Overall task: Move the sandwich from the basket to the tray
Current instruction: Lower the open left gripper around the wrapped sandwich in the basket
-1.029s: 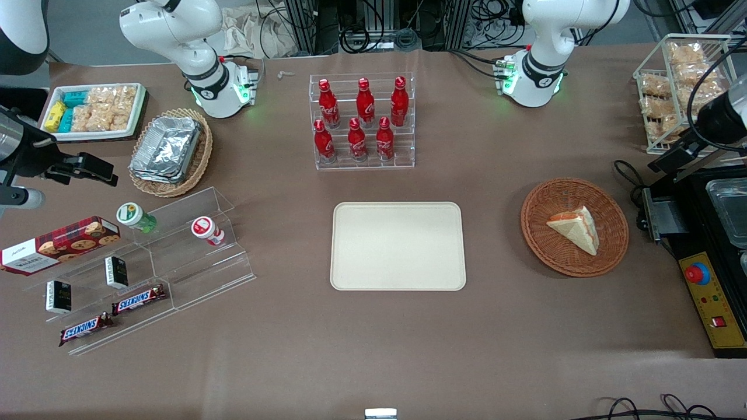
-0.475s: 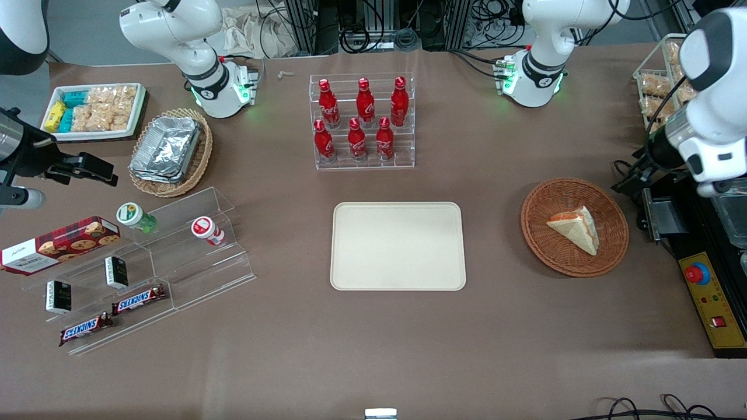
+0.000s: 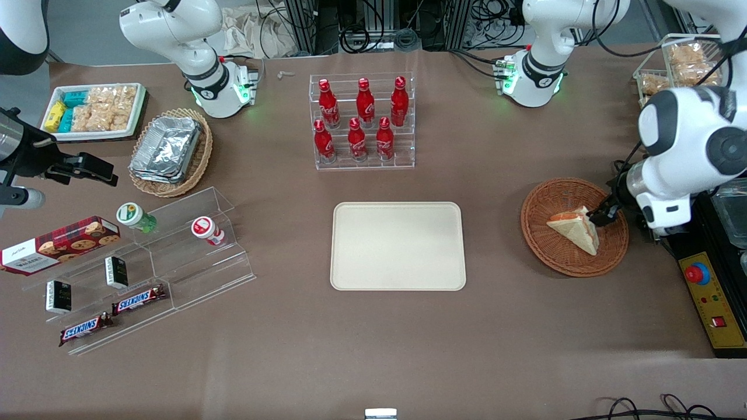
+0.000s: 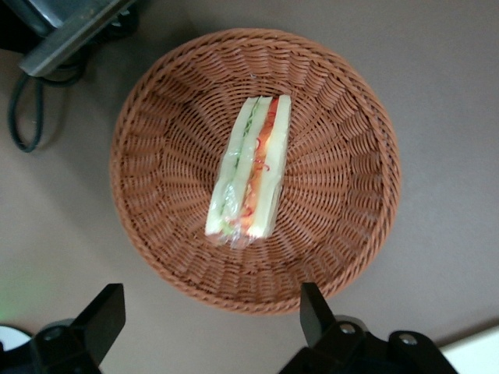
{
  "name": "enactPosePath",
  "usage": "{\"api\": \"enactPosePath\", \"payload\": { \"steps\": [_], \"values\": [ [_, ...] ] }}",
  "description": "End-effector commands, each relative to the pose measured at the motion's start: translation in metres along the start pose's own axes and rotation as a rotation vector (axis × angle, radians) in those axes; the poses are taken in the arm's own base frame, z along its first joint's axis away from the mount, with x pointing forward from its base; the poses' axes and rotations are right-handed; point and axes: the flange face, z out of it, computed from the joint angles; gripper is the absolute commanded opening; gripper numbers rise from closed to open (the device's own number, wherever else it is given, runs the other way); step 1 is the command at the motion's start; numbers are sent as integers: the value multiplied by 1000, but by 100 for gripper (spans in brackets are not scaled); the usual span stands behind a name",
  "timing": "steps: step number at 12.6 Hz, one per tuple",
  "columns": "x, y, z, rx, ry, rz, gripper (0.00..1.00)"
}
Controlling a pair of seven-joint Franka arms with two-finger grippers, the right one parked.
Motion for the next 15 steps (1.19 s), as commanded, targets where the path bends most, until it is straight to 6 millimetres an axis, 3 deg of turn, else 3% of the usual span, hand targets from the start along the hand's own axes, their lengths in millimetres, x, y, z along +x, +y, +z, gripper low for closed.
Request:
{"api": "enactPosePath", "payload": {
  "steps": [1, 4, 15],
  "values": [
    [-4, -4, 24, -42, 39, -33, 100],
    [-2, -2, 52, -17, 27, -39, 100],
    [11, 2, 105, -21, 25, -68, 100]
  ]
}}
